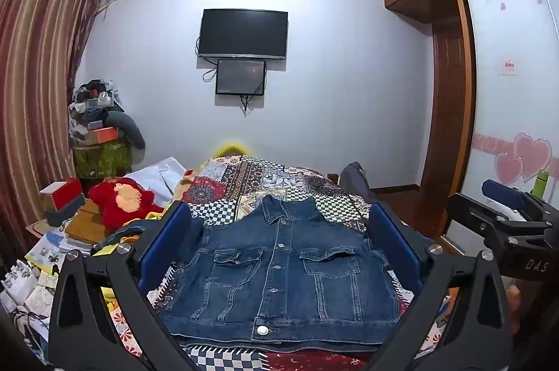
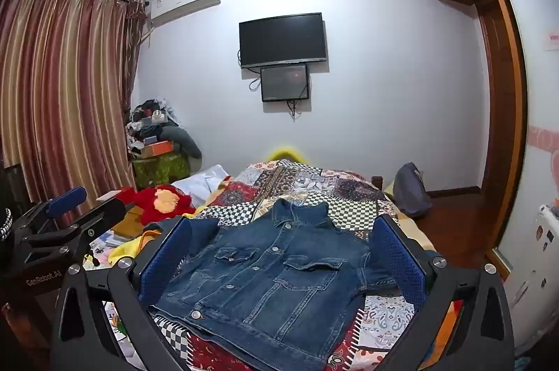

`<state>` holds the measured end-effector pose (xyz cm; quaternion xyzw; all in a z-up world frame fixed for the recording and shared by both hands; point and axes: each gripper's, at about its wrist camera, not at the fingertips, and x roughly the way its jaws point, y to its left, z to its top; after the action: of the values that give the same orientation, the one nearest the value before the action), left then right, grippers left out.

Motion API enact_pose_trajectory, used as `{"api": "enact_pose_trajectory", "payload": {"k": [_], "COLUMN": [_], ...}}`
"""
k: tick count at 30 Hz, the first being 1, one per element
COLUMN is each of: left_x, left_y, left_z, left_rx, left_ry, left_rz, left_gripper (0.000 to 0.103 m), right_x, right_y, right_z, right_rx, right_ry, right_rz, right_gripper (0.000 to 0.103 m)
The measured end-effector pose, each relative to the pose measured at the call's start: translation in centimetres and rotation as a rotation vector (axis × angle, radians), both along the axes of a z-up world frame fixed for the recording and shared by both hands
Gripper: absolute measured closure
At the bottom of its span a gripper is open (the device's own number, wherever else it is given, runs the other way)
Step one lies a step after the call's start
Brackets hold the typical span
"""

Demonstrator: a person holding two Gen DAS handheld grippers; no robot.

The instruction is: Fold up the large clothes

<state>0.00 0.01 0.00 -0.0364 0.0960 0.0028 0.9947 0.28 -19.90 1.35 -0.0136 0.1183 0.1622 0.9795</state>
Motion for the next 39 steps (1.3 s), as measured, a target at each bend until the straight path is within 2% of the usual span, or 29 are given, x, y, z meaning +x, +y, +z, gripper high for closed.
{"api": "enact_pose_trajectory", "payload": {"k": [39], "left_x": [0.74], "left_y": [0.23], "left_z": [-0.16], "left_rx": [0.014], "left_ry": [0.014], "left_rz": [0.000], "left_gripper": [0.000], "right_x": [0.68], "right_y": [0.03], "right_z": [-0.12], "right_rx": [0.009], "right_ry": [0.013], "right_rz": [-0.002], "right_gripper": [0.000]}}
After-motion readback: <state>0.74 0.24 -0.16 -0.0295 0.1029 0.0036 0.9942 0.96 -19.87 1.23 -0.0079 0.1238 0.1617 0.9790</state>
